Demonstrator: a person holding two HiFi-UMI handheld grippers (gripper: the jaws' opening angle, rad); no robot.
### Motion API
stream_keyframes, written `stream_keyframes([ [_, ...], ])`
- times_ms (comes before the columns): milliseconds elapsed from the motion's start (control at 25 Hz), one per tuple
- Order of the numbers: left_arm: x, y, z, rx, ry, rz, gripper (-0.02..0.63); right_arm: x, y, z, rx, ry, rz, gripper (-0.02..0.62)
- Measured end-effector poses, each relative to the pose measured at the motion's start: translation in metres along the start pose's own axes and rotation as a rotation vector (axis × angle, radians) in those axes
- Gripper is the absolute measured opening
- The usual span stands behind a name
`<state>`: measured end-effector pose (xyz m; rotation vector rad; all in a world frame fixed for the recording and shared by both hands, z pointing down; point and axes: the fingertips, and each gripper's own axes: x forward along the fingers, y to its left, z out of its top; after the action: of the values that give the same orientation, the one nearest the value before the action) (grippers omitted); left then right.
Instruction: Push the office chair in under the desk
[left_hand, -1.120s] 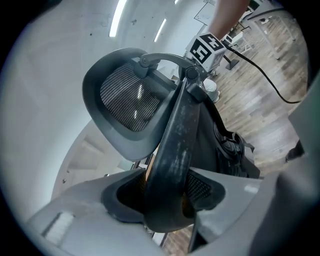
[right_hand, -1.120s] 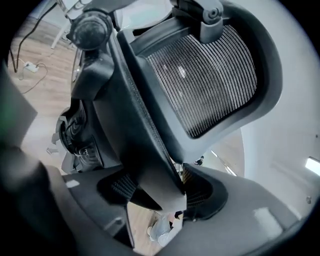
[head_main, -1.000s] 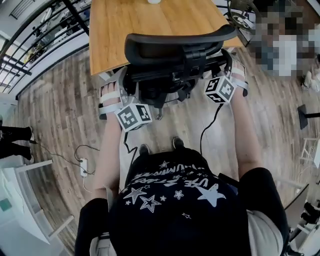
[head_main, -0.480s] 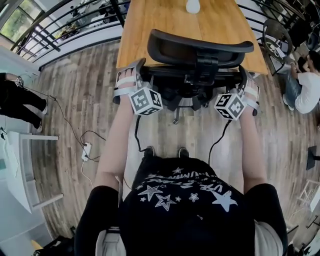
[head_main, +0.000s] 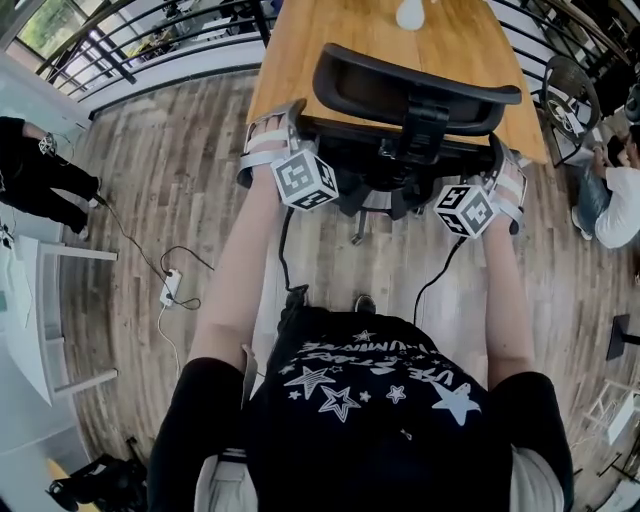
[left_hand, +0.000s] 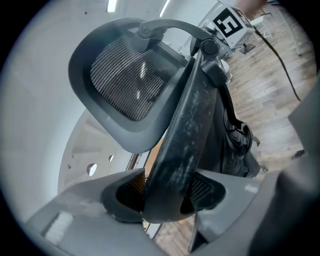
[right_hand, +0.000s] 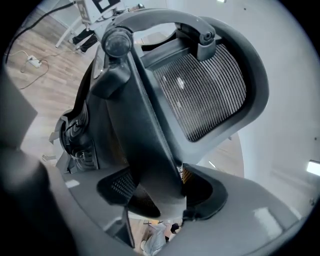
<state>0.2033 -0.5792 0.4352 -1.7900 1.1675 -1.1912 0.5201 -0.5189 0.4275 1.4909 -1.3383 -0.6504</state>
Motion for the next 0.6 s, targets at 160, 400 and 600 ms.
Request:
stream_keyframes([
  [160, 0.0009, -0.0021, -0.0015, 0.001, 0.000, 0.002, 0.245, -0.0012, 0.0018, -0.0003, -0.006, -0.009, -0.001, 0.273],
  [400, 0.0065, -0.0004, -0.0018, 0.004, 0.000, 0.004, 0.245, -0.0009, 0.0033, -0.0002, -0.009, -0.010, 0.002, 0.273],
  [600, 0.0076, -0.0017, -0.0016, 0.004, -0.003, -0.001, 0.247, 0.0007, 0.0033, -0.0012, 0.004, 0.003, -0.005, 0.273],
])
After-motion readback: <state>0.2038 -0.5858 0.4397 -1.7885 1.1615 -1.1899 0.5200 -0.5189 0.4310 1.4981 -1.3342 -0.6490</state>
